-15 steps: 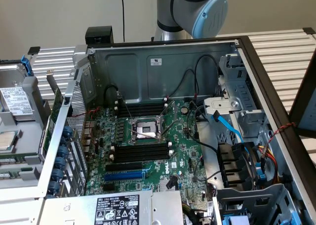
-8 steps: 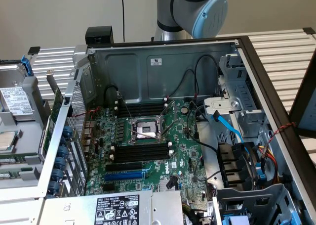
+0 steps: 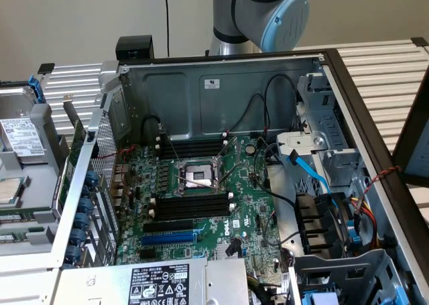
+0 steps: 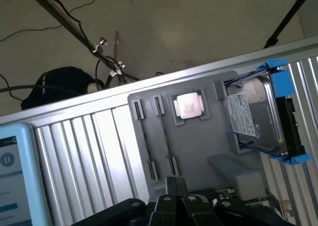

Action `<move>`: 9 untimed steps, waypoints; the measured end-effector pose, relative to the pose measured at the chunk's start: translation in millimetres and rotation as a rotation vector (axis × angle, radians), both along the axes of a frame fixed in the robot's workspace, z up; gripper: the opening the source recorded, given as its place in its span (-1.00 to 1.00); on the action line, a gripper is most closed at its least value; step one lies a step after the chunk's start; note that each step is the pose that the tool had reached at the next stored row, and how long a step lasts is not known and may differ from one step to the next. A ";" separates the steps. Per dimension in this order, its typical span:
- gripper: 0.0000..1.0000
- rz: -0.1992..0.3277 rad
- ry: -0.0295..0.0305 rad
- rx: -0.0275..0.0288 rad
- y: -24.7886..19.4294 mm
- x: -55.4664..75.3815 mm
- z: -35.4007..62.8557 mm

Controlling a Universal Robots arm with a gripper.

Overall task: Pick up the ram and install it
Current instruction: 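Reach for the ram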

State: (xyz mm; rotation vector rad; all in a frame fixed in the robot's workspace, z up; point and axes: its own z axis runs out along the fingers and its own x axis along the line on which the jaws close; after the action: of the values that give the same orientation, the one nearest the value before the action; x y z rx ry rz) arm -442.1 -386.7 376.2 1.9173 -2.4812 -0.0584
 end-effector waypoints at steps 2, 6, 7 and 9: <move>-0.79 0.024 -0.0007 0.0000 0.0 0.0 0.0; -0.79 0.072 -0.0018 0.0000 0.0 0.0 -0.1; -0.79 0.081 -0.0019 0.0000 0.0 0.0 -0.1; -0.79 0.085 -0.0019 0.0000 0.0 0.0 -0.1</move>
State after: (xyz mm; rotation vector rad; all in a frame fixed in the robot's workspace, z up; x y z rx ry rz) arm -442.1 -386.7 376.1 2.0212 -2.3972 -0.0562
